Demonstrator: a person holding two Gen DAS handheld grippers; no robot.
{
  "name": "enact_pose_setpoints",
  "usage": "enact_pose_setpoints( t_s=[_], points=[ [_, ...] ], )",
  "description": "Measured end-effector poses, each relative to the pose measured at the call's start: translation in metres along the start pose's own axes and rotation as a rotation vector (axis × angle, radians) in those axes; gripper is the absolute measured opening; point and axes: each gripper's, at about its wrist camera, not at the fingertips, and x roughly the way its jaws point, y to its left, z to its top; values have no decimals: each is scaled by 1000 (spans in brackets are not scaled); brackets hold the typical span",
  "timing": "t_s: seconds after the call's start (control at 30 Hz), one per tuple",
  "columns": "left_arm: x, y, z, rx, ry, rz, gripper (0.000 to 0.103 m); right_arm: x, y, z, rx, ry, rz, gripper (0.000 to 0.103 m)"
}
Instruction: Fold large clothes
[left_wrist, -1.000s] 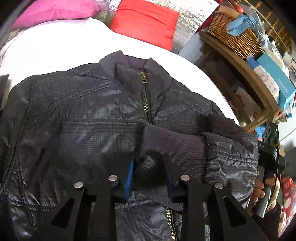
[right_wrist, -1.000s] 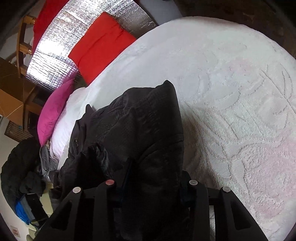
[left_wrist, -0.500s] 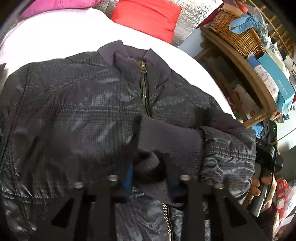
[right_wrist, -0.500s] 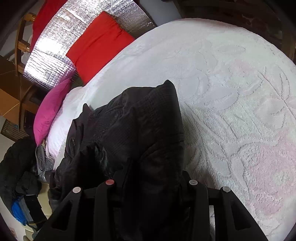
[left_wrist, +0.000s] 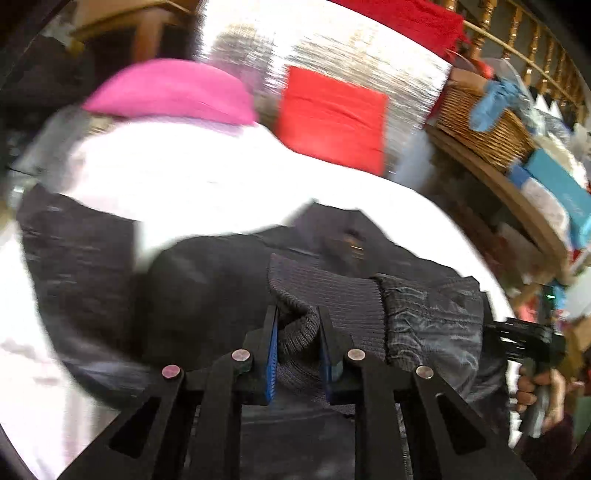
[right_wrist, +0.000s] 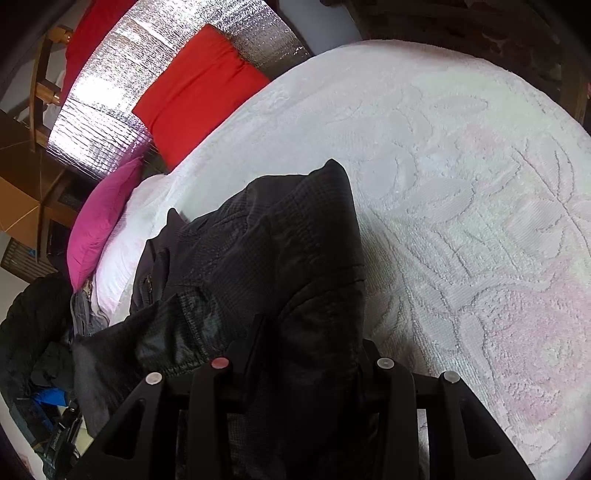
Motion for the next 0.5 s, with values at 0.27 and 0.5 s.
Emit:
enact_pose_setpoints(
  t_s=[0.27,0.5],
  points=[
    [17,41,-13,-7,80,134,18,-1,7,-3,-6,-13,-22,41],
    [29,42,-18,28,162,177,21,1,7,-3,-8,-16,-55,41]
  ],
)
